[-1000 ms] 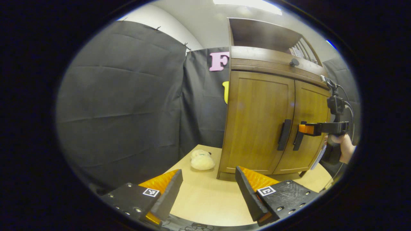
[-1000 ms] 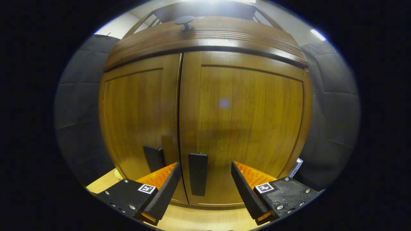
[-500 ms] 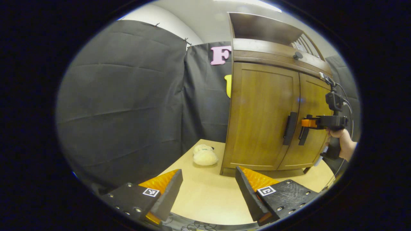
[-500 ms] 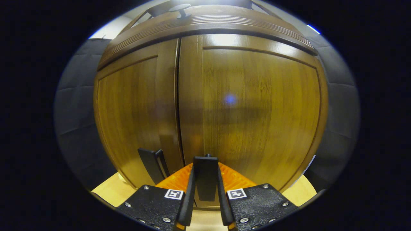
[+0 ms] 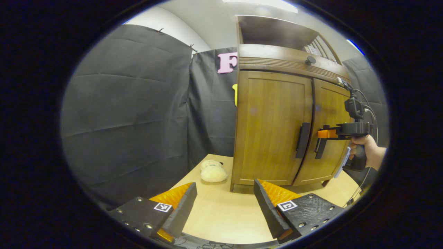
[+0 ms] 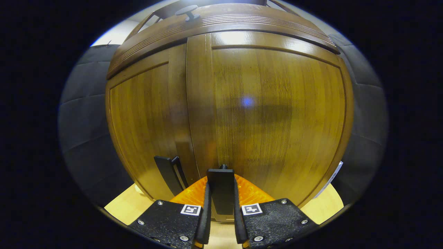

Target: Open the right door of the double-door shoe cabinet with the right hand, and open the left door with the left hand.

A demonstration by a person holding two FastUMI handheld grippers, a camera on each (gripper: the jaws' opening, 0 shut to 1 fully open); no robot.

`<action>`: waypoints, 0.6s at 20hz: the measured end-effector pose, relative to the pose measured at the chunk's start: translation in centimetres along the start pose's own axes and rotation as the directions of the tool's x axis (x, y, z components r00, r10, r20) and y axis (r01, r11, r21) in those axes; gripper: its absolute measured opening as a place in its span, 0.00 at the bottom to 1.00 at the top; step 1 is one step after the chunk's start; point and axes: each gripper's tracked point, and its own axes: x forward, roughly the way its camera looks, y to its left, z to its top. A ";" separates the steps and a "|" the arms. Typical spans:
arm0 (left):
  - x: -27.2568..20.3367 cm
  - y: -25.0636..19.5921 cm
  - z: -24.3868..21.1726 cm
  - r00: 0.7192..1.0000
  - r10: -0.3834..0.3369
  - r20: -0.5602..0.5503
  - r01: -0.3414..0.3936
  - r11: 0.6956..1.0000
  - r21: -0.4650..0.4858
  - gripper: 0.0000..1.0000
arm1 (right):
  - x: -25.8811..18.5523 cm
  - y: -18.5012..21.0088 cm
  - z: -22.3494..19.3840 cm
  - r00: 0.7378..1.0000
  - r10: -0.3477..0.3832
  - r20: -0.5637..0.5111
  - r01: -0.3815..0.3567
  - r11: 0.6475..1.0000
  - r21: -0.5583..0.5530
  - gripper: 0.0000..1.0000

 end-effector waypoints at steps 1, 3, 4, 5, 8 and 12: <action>0.0 -0.1 0.1 1.000 -0.010 0.007 0.010 1.000 -0.002 0.92 | -0.1 -0.1 0.1 1.000 0.002 0.001 -0.002 1.000 -0.001 0.29; 0.2 -0.1 0.3 0.999 -0.030 0.019 0.031 1.000 -0.001 1.00 | -0.5 -0.1 0.4 1.000 0.006 -0.002 -0.006 1.000 0.000 0.29; 0.2 -0.1 0.3 0.999 -0.036 0.020 0.036 0.999 0.001 0.94 | -0.8 -0.2 0.4 1.000 0.009 -0.004 -0.009 1.000 0.002 0.29; 0.2 -0.1 0.3 0.999 -0.041 0.019 0.041 0.999 0.005 0.94 | -1.4 -0.1 0.1 1.000 0.012 -0.005 -0.012 1.000 0.005 0.29; 0.2 -0.4 0.4 0.998 -0.059 0.017 0.059 0.998 0.010 0.94 | -2.0 -0.2 0.2 1.000 0.018 -0.005 -0.018 1.000 0.008 0.29; 0.2 -0.7 0.5 0.997 -0.078 0.012 0.078 0.997 0.017 1.00 | -2.4 -0.2 0.5 1.000 0.024 -0.003 -0.024 1.000 0.009 0.29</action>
